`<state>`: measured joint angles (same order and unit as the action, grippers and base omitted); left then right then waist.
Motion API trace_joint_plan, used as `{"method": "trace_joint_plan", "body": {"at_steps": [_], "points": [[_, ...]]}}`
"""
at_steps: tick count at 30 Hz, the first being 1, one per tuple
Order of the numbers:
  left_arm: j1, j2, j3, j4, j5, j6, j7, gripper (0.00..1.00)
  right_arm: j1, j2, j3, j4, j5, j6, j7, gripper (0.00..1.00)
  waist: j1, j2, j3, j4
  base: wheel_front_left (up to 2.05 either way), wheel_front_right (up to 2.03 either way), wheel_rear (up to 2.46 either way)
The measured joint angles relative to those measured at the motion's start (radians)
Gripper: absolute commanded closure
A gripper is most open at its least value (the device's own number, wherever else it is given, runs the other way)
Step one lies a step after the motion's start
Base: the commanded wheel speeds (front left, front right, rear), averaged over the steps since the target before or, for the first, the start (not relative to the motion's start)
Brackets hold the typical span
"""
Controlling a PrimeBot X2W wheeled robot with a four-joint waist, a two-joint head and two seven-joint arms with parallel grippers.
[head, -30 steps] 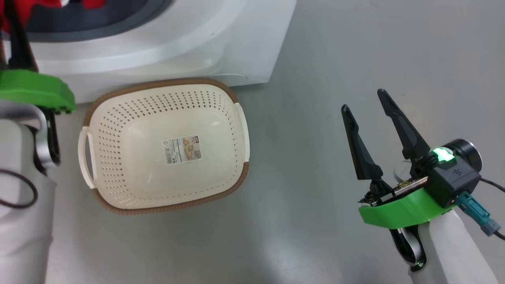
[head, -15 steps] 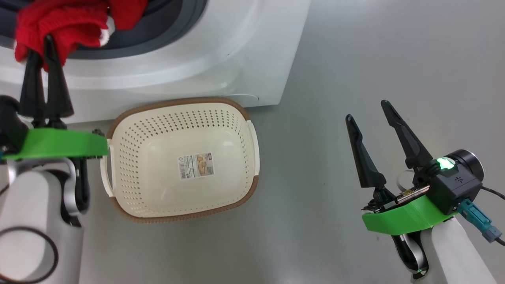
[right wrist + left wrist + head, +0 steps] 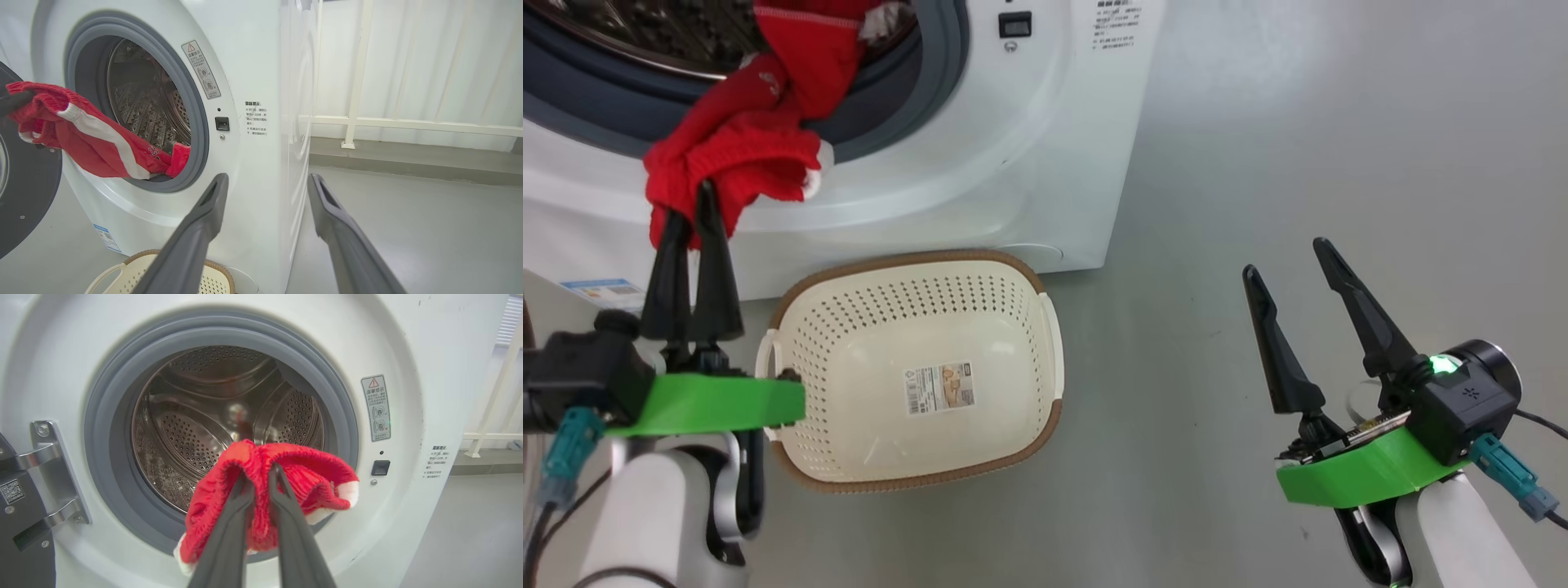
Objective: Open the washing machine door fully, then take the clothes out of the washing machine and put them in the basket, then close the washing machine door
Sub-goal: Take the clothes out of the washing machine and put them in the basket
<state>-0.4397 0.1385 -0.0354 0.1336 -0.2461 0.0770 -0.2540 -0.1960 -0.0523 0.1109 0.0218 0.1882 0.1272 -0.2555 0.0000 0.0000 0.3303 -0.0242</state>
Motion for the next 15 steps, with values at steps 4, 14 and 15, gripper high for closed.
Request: {"method": "trace_joint_plan", "body": {"at_steps": [4, 14, 15], "points": [[0.044, -0.008, -0.009, -0.028, -0.001, 0.000, 0.000, 1.00, 0.013, 0.000, 0.001, -0.001, 0.004, 0.000, 0.000, 0.00, 0.0000, 0.0000, -0.022, 0.000, 0.00, 0.00, 0.00], [0.099, -0.037, -0.040, 0.019, -0.020, 0.000, 0.002, 1.00, 0.032, 0.000, 0.003, -0.001, 0.010, 0.000, 0.000, 0.00, 0.0000, 0.0000, -0.033, -0.013, 0.00, 0.00, 0.00], [0.099, -0.038, -0.040, 0.042, -0.021, -0.005, 0.002, 1.00, 0.032, 0.000, 0.003, -0.001, 0.010, 0.000, 0.000, 0.00, 0.0000, 0.0000, -0.031, -0.015, 0.00, 0.00, 0.00]]}}
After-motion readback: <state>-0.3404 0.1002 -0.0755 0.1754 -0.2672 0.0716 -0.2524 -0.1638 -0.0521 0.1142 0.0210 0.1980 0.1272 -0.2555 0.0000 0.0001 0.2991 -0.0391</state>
